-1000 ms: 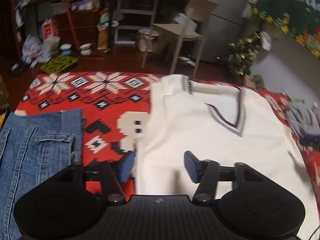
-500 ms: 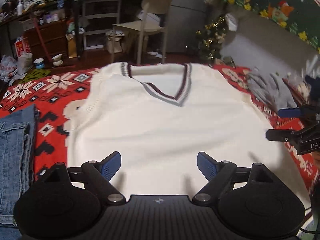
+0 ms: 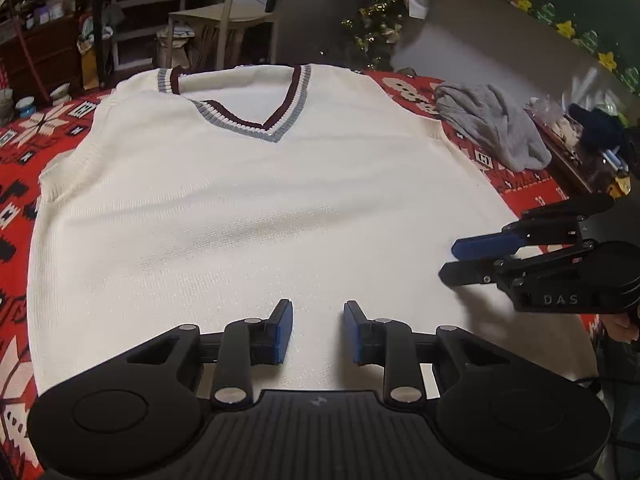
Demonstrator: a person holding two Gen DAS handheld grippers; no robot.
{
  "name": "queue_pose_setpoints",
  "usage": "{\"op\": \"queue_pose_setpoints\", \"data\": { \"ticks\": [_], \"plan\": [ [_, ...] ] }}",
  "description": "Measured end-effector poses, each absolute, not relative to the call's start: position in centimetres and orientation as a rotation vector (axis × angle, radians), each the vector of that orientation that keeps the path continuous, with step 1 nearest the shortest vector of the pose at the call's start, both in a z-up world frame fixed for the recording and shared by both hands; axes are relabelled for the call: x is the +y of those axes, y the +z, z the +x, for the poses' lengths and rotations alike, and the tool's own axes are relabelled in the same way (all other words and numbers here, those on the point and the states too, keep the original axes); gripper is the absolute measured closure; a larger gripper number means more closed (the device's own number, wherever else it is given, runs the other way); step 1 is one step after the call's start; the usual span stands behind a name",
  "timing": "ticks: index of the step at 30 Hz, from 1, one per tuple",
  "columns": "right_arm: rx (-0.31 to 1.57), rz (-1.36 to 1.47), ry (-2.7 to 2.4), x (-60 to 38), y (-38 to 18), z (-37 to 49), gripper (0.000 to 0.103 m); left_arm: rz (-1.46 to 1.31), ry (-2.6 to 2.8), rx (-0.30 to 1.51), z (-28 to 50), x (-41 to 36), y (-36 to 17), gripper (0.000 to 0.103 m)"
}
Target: Fold clothes
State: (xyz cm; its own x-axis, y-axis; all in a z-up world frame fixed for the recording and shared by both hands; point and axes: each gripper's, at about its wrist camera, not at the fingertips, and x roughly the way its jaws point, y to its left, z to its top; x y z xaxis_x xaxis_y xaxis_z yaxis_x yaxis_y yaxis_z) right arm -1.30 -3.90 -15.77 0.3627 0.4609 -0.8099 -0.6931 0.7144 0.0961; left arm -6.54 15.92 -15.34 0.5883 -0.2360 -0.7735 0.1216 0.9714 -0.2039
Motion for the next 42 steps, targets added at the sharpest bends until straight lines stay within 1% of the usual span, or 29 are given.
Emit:
{"op": "queue_pose_setpoints", "data": {
  "ticks": [8, 10, 11, 12, 14, 16, 24, 28, 30, 31, 33, 34, 35, 36, 38, 40, 41, 42],
  "plan": [
    [0.920, -0.251, 0.697, -5.1, -15.0, 1.3, 0.074, -0.170, -0.152, 0.930, -7.5, 18.4, -15.0, 0.074],
    [0.915, -0.243, 0.682, -5.4, -14.8, 2.0, 0.070, -0.194, -0.129, 0.923, -7.1, 19.3, -14.9, 0.074],
    [0.913, -0.239, 0.674, -5.6, -14.7, 2.3, 0.064, -0.206, -0.113, 0.917, -6.7, 19.8, -14.9, 0.072],
    [0.911, -0.234, 0.667, -5.8, -14.6, 2.7, 0.062, -0.208, -0.097, 0.906, -6.4, 20.2, -14.8, 0.071],
    [0.906, -0.226, 0.652, -6.1, -14.4, 3.4, 0.062, -0.208, -0.067, 0.882, -5.8, 20.9, -14.6, 0.064],
    [0.893, -0.211, 0.642, -5.9, -14.2, 4.3, 0.061, -0.216, -0.036, 0.865, -5.1, 21.9, -14.5, 0.060],
    [0.831, -0.191, 0.610, -4.1, -14.3, 7.9, 0.059, -0.262, 0.063, 0.826, -2.0, 25.5, -15.0, 0.060],
    [0.799, -0.181, 0.594, -3.1, -14.4, 9.6, 0.056, -0.285, 0.080, 0.820, -1.1, 26.4, -15.2, 0.057],
    [0.788, -0.181, 0.592, -3.0, -14.3, 10.1, 0.050, -0.286, 0.088, 0.821, -0.7, 26.7, -15.3, 0.053],
    [0.783, -0.181, 0.591, -3.0, -14.3, 10.4, 0.048, -0.293, 0.095, 0.825, -0.5, 26.9, -15.5, 0.051],
    [0.772, -0.181, 0.590, -2.9, -14.3, 10.9, 0.040, -0.309, 0.106, 0.828, -0.2, 27.3, -15.4, 0.051],
    [0.767, -0.181, 0.589, -2.8, -14.2, 11.1, 0.038, -0.318, 0.113, 0.833, 0.0, 27.6, -15.3, 0.049],
    [0.762, -0.181, 0.589, -2.8, -14.2, 11.3, 0.033, -0.330, 0.115, 0.834, 0.4, 27.8, -15.0, 0.043],
    [0.757, -0.181, 0.588, -2.8, -14.2, 11.6, 0.030, -0.341, 0.118, 0.835, 0.7, 28.0, -14.6, 0.041],
    [0.746, -0.181, 0.587, -2.7, -14.1, 12.1, 0.018, -0.338, 0.116, 0.816, 1.5, 28.3, -13.3, 0.030],
    [0.731, -0.193, 0.582, -2.6, -13.9, 13.0, 0.013, -0.318, 0.099, 0.783, 2.6, 28.6, -11.8, 0.021],
    [0.723, -0.199, 0.580, -2.5, -13.8, 13.5, 0.009, -0.299, 0.090, 0.763, 3.3, 28.9, -11.1, 0.017],
    [0.722, -0.206, 0.589, -2.4, -13.7, 14.2, 0.006, -0.283, 0.085, 0.755, 4.2, 29.2, -10.5, 0.016]
  ]
}}
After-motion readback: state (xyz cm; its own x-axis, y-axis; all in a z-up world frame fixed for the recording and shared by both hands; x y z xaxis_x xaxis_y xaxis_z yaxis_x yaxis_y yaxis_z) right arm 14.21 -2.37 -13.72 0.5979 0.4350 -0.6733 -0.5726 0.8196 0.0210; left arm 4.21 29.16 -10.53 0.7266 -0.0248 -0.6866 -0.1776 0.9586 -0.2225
